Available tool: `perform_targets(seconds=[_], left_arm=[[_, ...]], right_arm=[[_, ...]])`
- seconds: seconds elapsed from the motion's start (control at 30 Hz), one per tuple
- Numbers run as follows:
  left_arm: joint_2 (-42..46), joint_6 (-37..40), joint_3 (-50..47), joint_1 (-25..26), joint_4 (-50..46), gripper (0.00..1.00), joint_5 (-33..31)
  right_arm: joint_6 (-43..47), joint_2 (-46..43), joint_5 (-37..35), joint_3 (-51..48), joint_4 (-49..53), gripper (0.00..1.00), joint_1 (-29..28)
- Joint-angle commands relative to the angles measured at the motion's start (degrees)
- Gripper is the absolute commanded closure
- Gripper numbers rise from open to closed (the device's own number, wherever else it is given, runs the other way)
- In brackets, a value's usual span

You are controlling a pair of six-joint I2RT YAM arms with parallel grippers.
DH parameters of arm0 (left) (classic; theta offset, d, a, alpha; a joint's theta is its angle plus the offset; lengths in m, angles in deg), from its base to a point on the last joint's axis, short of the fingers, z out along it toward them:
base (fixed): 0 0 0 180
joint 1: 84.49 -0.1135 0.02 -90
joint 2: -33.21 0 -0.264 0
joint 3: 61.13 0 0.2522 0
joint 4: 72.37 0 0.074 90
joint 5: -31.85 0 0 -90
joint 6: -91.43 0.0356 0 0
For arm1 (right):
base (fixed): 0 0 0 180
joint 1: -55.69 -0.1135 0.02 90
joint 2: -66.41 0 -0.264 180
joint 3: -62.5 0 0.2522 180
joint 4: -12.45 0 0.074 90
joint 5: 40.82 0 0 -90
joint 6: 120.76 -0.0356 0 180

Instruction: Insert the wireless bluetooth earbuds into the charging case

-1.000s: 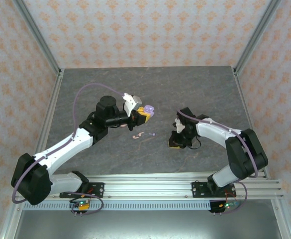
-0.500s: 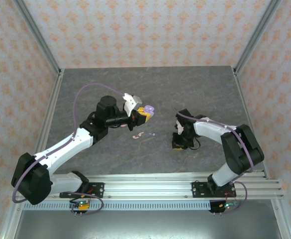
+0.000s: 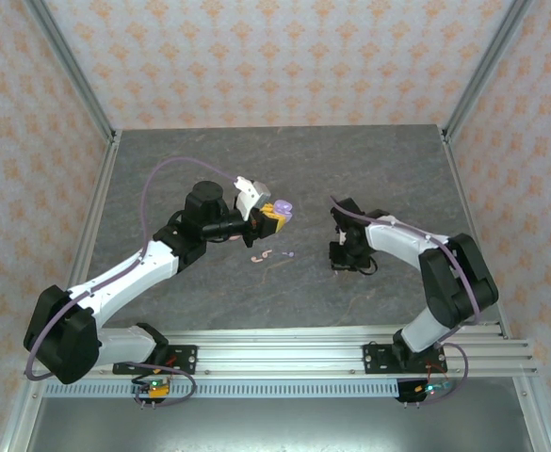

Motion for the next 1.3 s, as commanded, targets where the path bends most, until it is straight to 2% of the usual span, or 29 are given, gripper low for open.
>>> perform_targets(seconds=[0.0, 0.2, 0.37, 0.47, 0.67, 0.87, 1.27], left_arm=[[-0.4, -0.5, 0.8, 0.4, -0.1, 0.89, -1.0], [-0.3, -0.3, 1.0, 0.4, -0.7, 0.89, -1.1], [0.4, -0.2, 1.0, 0.5, -1.0, 0.89, -1.1], [0.8, -0.2, 1.0, 0.4, -1.0, 0.89, -1.2], [1.2, -0.3, 1.1, 0.5, -0.8, 0.89, -1.1], [1.2, -0.6, 1.0, 0.4, -0.6, 0.89, -1.0], [1.3, -0.9, 0.9, 0.4, -0.6, 0.89, -1.1]], right_arm=[[-0.8, 1.8, -1.8, 2.4, 0.4, 0.86, -0.1], [-0.5, 3.1, -2.8, 4.3, 1.0, 0.86, 0.0], [-0.6, -0.8, -5.3, 4.9, 2.8, 0.86, 0.0], [0.5, -3.3, -3.5, 4.9, 3.1, 0.84, 0.0], [2.4, -3.5, 3.5, 3.9, 1.5, 0.72, 0.0], [2.4, -1.6, 3.6, 3.2, 0.7, 0.57, -0.1], [-0.3, 0.9, -0.2, 4.0, 0.4, 0.61, -1.4]])
